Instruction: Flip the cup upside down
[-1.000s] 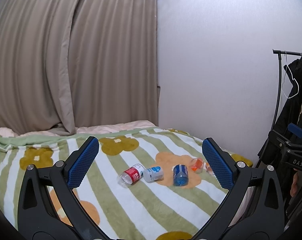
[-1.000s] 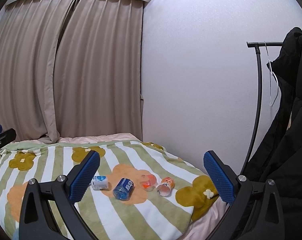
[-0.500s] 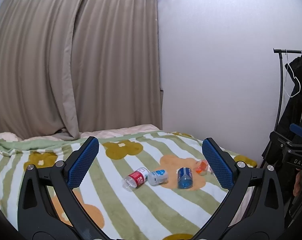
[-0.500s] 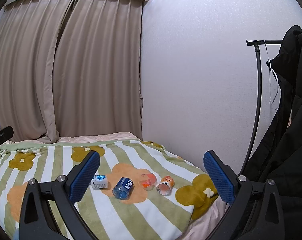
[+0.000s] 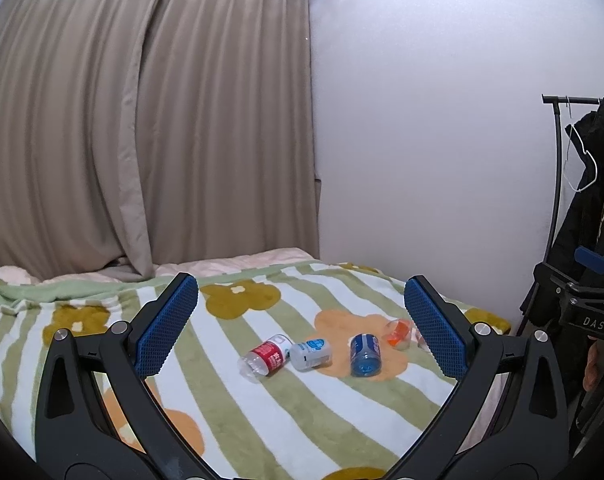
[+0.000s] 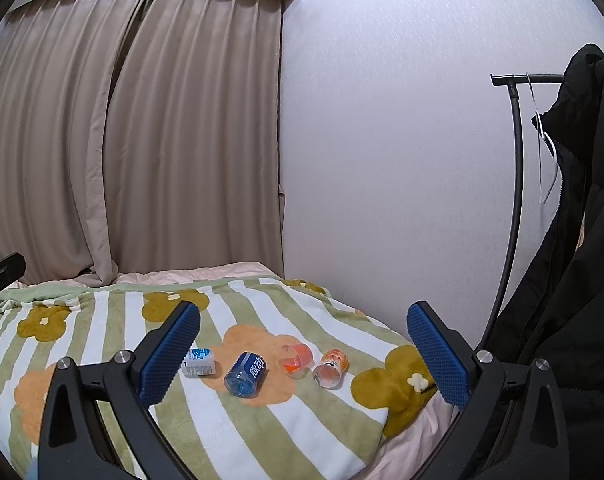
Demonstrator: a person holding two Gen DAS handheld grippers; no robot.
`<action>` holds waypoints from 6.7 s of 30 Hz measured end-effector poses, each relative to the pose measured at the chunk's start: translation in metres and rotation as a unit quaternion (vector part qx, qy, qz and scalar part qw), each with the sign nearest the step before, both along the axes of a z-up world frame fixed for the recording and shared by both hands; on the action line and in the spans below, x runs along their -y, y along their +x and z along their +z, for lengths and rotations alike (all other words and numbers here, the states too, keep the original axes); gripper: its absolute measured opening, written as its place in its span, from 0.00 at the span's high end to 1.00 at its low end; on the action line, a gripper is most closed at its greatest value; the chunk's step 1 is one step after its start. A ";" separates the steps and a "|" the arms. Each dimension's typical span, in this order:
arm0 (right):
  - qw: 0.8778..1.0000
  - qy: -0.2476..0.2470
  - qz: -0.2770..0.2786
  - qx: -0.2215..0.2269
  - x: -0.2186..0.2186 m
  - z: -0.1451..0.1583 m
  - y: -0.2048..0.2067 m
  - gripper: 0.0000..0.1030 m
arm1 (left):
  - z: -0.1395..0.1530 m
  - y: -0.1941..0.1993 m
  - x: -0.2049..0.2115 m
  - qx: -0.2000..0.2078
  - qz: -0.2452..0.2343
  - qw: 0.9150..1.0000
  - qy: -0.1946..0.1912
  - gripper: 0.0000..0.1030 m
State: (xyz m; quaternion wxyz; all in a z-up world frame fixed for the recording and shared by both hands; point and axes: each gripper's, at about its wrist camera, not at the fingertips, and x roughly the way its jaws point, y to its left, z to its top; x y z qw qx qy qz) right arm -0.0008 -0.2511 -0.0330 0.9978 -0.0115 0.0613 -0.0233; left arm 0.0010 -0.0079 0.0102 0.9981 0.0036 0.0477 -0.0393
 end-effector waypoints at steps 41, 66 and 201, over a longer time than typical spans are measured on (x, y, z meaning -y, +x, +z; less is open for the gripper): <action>0.873 0.213 0.001 -0.439 0.127 -0.199 0.384 0.20 | -0.118 0.199 0.016 -0.252 -0.063 0.966 0.005 0.00; 0.904 0.163 0.161 -0.360 0.018 -0.135 0.249 0.46 | -0.124 0.146 -0.017 -0.265 -0.024 0.964 -0.025 0.00; 0.936 0.089 0.210 -0.268 -0.035 -0.200 0.064 0.04 | -0.258 0.187 0.054 -0.313 -0.097 0.945 -0.001 0.00</action>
